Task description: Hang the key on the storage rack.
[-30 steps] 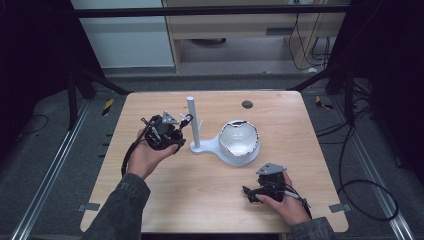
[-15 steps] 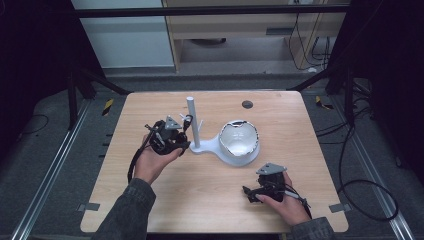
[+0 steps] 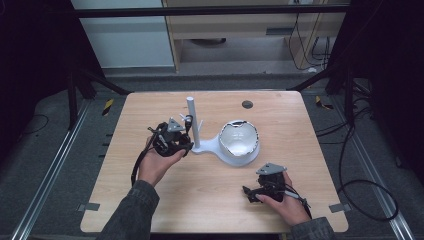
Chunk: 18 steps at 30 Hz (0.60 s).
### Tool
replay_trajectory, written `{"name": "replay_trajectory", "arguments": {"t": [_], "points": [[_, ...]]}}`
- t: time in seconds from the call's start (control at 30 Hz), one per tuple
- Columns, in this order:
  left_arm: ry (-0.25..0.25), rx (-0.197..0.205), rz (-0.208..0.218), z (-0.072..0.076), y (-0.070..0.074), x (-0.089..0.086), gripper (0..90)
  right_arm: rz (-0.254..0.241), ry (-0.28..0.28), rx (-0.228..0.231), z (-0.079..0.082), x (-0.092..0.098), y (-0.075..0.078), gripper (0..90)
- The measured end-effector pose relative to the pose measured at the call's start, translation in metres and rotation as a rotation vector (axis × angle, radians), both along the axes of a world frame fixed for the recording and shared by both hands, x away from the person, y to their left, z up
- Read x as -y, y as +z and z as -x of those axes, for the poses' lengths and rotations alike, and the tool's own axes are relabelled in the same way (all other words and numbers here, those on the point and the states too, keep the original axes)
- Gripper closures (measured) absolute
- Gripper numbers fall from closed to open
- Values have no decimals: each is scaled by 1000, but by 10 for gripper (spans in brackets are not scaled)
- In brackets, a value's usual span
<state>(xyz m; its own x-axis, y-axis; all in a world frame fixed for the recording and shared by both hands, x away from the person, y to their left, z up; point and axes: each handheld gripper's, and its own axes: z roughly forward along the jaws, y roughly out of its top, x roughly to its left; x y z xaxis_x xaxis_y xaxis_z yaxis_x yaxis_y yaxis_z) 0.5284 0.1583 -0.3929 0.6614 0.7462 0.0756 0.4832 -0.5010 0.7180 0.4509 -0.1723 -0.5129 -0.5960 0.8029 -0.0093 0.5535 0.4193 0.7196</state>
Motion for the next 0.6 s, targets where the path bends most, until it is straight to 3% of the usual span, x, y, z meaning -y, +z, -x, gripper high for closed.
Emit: {"name": "replay_trajectory", "arguments": {"t": [0.4, 0.6], "points": [[20, 15, 40, 2, -2, -1, 470, 0, 0, 0, 0, 0, 0, 4], [33, 19, 72, 7, 0, -6, 268, 0, 0, 0, 0, 0, 0, 4]]}}
